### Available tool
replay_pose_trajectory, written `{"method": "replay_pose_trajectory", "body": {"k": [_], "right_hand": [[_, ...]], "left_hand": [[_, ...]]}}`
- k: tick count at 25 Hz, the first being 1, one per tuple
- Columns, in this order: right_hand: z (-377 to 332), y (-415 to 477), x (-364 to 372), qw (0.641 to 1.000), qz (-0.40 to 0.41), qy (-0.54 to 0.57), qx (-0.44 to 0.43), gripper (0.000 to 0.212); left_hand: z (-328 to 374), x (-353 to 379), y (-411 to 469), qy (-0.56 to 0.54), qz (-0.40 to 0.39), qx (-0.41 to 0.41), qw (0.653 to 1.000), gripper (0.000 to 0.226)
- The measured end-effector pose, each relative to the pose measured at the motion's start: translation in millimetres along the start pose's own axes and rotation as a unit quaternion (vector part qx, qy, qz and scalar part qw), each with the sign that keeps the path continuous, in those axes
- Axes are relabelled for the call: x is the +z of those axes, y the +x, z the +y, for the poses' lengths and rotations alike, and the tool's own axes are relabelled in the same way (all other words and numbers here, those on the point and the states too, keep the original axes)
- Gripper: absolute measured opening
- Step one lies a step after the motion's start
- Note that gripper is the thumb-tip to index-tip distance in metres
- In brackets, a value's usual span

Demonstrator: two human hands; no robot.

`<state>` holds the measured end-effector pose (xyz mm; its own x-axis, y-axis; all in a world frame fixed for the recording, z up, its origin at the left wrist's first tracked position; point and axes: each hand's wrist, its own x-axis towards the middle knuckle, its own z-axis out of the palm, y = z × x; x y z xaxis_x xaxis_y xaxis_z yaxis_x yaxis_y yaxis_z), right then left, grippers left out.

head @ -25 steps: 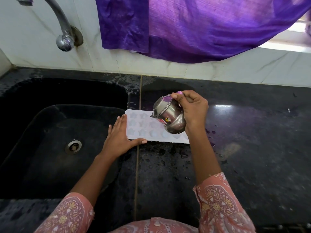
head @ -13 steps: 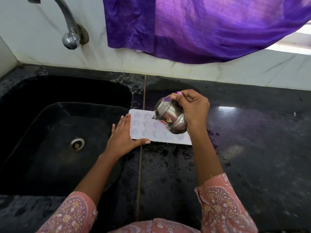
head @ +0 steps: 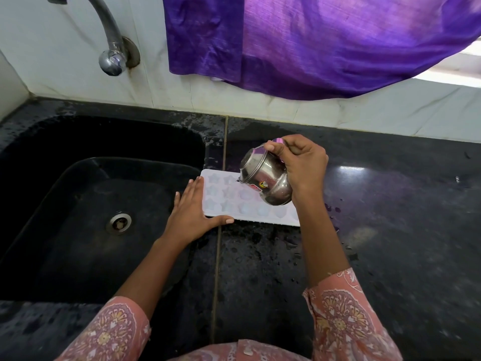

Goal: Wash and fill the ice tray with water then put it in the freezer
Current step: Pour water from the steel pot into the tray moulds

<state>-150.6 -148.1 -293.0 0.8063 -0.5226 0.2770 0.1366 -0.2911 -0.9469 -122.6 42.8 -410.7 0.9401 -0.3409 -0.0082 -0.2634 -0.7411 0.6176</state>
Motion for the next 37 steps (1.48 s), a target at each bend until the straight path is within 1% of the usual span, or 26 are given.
{"method": "replay_pose_trajectory", "body": {"k": [6, 18, 22, 28, 31, 37], "right_hand": [[-5.1, 0.4, -0.3, 1.0, -0.002, -0.001, -0.015, 0.019], [-5.0, 0.7, -0.2, 1.0, 0.0, 0.007, -0.016, 0.018], [-1.9, 0.3, 0.7, 0.999, 0.005, 0.032, 0.005, 0.016], [6.3, -0.2, 3.4, 0.993, 0.031, 0.099, 0.056, 0.014], [7.6, -1.4, 7.9, 0.992, 0.023, 0.108, 0.066, 0.014], [6.2, -4.2, 20.5, 0.993, -0.018, 0.096, 0.059, 0.016]], "left_hand": [[-0.6, 0.1, -0.1, 0.004, 0.0, -0.001, 1.0, 0.122], [0.5, -1.0, -0.3, -0.002, -0.002, 0.004, 1.0, 0.125], [0.4, -0.8, -0.1, 0.0, 0.0, 0.001, 1.0, 0.12], [0.4, -0.2, 0.2, -0.002, 0.003, 0.0, 1.0, 0.121], [1.5, -0.9, -0.9, -0.005, 0.0, 0.001, 1.0, 0.127], [1.9, -1.0, -2.1, -0.009, 0.008, 0.004, 1.0, 0.118]]}}
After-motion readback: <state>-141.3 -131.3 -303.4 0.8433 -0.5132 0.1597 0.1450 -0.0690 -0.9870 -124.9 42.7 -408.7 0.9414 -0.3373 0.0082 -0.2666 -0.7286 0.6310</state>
